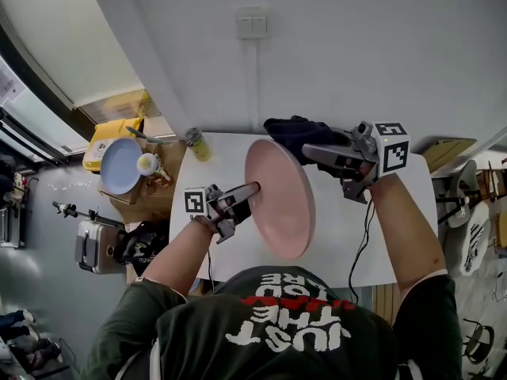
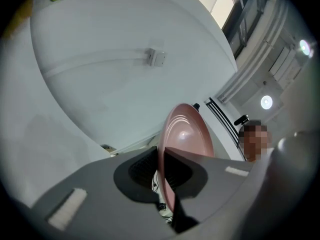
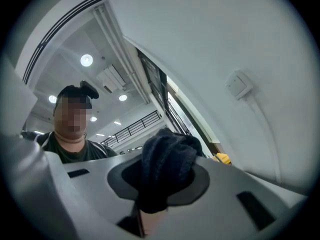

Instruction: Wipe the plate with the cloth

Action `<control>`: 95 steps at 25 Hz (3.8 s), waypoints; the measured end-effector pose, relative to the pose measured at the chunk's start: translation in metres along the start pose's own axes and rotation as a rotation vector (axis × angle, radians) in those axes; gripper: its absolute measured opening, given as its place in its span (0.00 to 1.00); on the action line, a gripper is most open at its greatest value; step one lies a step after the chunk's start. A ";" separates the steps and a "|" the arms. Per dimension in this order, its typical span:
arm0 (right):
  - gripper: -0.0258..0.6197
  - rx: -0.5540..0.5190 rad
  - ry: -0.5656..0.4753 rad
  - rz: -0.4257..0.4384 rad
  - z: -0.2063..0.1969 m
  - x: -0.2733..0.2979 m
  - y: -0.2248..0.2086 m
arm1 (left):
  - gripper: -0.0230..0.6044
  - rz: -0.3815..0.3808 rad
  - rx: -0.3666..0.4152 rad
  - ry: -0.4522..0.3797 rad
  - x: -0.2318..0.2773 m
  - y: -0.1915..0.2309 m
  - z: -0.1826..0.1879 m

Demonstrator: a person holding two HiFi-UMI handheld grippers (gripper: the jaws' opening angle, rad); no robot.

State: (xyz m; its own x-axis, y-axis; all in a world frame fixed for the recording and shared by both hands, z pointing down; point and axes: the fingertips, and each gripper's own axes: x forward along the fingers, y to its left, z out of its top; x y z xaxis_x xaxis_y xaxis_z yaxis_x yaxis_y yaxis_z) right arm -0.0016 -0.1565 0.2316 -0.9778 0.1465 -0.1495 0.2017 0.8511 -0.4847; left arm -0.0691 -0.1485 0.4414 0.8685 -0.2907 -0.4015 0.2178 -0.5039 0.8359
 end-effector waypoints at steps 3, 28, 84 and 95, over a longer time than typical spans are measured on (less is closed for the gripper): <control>0.15 -0.034 0.022 -0.008 0.001 -0.006 0.012 | 0.07 0.058 0.001 -0.052 -0.007 0.008 0.014; 0.15 -0.118 0.249 0.006 -0.108 0.022 0.085 | 0.06 0.183 -0.002 -0.431 0.002 0.007 0.091; 0.15 -0.158 0.008 0.201 -0.009 -0.038 0.062 | 0.07 0.099 0.091 -0.272 0.028 -0.018 0.077; 0.15 -0.124 0.138 0.185 -0.082 0.000 0.076 | 0.07 0.239 0.091 -0.432 0.018 0.000 0.109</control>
State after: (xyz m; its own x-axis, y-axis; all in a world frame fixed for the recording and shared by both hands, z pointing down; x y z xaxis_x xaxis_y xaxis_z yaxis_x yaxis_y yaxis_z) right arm 0.0094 -0.0509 0.2652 -0.9250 0.3657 -0.1027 0.3778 0.8576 -0.3490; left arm -0.1022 -0.2424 0.3931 0.6216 -0.7070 -0.3373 -0.0213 -0.4457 0.8949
